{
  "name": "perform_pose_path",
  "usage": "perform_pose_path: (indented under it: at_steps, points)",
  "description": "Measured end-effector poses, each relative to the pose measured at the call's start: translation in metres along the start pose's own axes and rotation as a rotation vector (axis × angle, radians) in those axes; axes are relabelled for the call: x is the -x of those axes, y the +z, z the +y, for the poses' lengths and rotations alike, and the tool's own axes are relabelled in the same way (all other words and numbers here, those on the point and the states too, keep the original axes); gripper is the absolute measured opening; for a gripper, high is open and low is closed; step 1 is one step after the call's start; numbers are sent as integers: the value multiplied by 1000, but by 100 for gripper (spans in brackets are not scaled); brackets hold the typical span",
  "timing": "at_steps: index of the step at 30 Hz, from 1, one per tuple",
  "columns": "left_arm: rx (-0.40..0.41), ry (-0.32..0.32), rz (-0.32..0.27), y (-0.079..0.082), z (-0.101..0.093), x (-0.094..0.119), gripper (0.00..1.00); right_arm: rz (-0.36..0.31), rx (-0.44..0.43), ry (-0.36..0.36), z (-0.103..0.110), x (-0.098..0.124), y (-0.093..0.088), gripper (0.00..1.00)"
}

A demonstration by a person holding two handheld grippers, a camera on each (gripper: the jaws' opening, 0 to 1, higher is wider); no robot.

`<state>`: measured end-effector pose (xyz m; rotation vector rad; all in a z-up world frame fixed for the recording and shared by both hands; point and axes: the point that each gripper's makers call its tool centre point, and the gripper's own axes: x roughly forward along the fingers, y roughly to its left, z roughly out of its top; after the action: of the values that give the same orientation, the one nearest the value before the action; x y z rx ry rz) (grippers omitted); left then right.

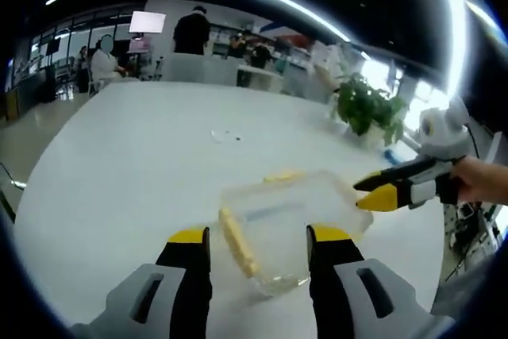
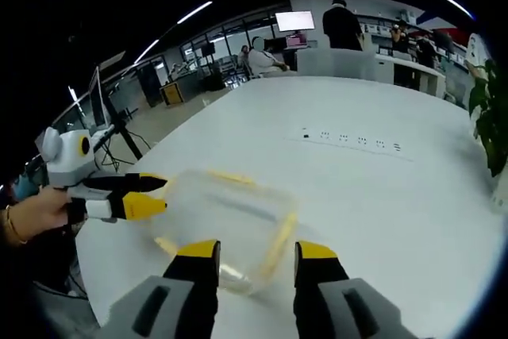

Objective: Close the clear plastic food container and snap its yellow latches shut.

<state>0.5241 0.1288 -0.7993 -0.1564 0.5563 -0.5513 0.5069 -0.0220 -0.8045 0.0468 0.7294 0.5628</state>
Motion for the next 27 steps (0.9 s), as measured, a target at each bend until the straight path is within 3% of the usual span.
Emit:
perform_pose_path:
  at_steps: [7,11,15,19,27]
  points:
    - [-78,13,19,-4,-5,25,51,-15,0,1,11,22,-9,36]
    - [-111,14,12,-7,-12,42,50,-11,97,3,22,38,-11,37]
    - [-123,7,4,-10,-20,56,54,-26,108,6,30,52,-13,39]
    - [-156,26,-33,-5,-25,73,65,-54,92,-3,31,65,-18,40]
    - [-145,20,-118,-3,-43,104,73,-142,56,1,44,97,-26,50]
